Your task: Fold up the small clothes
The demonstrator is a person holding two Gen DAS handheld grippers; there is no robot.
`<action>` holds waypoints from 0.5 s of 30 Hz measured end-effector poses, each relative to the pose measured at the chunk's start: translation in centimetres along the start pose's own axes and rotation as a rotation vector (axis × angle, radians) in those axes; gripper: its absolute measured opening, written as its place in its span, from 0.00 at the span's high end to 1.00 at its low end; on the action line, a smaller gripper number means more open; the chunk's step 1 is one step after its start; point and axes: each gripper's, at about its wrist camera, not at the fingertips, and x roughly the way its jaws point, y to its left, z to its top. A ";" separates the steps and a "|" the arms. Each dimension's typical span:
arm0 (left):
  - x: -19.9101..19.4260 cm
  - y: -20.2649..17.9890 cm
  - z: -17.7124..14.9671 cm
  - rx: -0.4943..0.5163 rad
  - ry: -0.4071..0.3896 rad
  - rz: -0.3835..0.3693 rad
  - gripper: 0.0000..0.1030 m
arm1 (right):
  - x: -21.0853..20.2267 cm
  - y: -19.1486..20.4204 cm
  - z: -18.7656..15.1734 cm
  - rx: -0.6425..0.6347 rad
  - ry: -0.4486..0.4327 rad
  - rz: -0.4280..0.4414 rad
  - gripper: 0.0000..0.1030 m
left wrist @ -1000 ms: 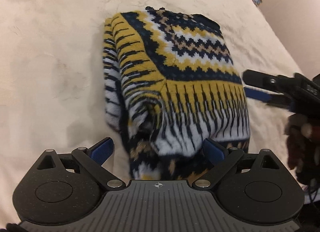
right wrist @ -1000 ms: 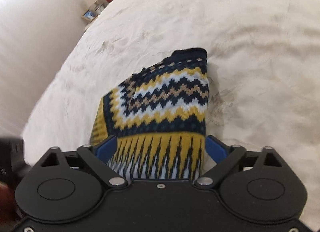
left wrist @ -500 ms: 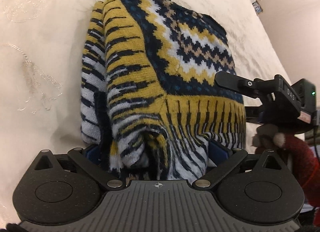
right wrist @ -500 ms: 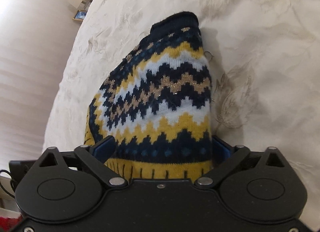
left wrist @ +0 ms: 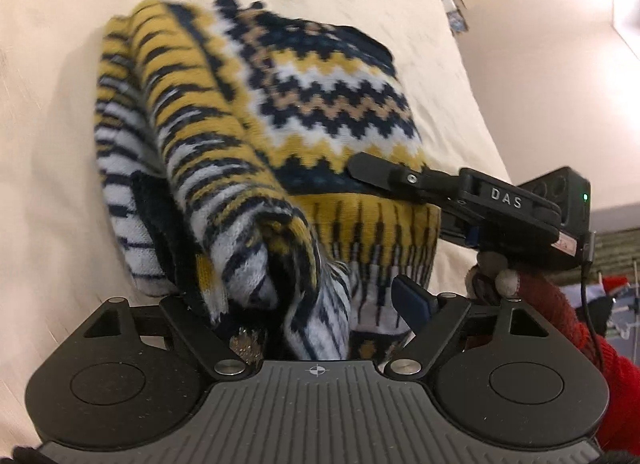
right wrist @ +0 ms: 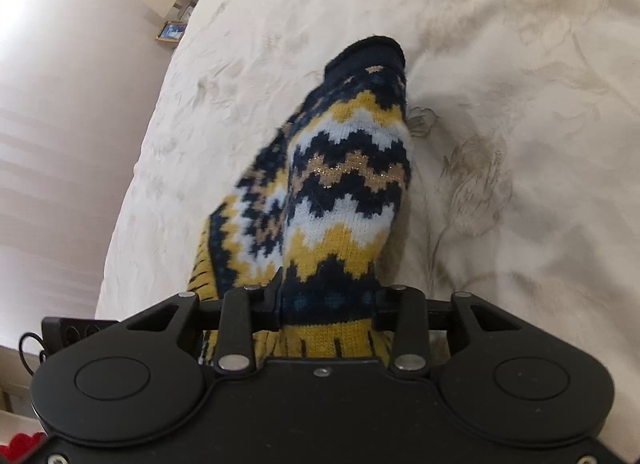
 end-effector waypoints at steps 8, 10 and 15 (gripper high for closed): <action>0.7 -2.7 -6.1 -0.005 0.056 -0.004 0.20 | -4.3 -0.7 -4.2 0.030 0.061 -0.034 0.54; 1.0 -3.1 -7.7 -0.017 0.065 0.004 0.20 | -5.0 -1.3 -5.2 0.034 0.091 -0.033 0.54; 1.5 -2.4 -10.5 -0.072 0.016 0.185 0.20 | -5.1 -2.5 -6.6 -0.040 0.181 -0.077 0.44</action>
